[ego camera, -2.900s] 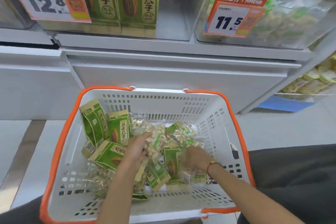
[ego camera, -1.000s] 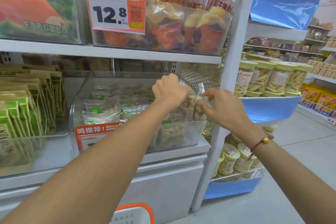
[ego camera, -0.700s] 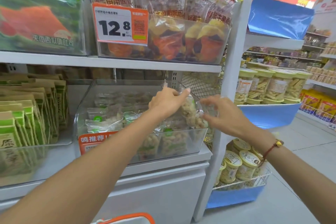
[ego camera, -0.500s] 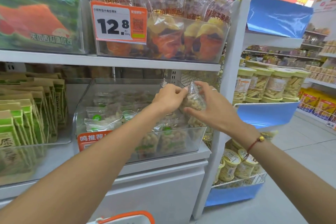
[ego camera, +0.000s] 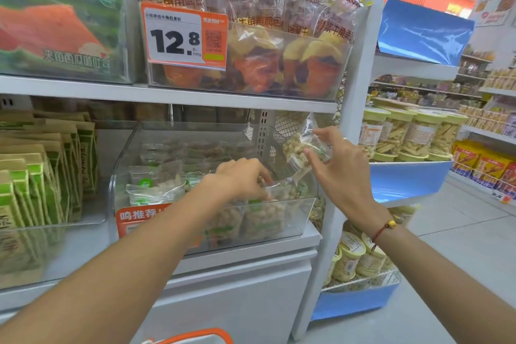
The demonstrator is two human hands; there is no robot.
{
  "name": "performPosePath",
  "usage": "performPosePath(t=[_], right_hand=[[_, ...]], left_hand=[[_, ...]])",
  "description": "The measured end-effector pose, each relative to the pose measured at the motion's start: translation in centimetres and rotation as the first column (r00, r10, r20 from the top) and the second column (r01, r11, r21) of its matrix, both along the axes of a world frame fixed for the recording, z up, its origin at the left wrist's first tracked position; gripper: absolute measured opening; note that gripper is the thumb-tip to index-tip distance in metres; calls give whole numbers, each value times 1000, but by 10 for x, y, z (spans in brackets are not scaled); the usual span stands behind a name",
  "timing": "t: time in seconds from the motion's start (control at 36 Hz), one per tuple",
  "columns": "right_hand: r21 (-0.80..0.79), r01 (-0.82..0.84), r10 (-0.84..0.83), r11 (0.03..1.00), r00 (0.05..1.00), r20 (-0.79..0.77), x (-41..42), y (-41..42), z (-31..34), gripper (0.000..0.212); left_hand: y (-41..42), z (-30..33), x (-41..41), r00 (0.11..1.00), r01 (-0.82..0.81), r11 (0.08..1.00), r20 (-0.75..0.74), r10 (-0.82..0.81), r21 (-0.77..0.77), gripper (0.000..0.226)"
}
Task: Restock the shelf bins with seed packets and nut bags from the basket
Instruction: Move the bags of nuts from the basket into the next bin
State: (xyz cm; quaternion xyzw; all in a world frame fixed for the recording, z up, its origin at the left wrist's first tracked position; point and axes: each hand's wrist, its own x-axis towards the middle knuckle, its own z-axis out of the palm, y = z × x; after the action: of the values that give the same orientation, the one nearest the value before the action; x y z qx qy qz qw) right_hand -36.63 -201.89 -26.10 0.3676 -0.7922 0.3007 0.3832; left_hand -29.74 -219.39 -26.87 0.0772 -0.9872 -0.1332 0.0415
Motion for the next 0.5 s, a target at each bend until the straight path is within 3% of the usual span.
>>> performPosePath(t=[0.17,0.28,0.39,0.5], right_hand=[[94,72,-57,993,988,-146,-17,-21,1,24],[213,113,-91,971,990,-110,-31,-41,-5,27],[443,225,-209,868,974,-84,-38,-57,-8,26],[531,168,-218,831,975,34,-48,-67,12,18]], left_hand=[[-3,-5,0,1000,21,1000,-2,-21,22,35],[-6,-6,-2,1000,14,998,-16,-13,56,31],[-6,-7,-4,1000,20,999,-19,-20,33,33],[-8,-8,-1,999,50,999,-23,-50,10,35]])
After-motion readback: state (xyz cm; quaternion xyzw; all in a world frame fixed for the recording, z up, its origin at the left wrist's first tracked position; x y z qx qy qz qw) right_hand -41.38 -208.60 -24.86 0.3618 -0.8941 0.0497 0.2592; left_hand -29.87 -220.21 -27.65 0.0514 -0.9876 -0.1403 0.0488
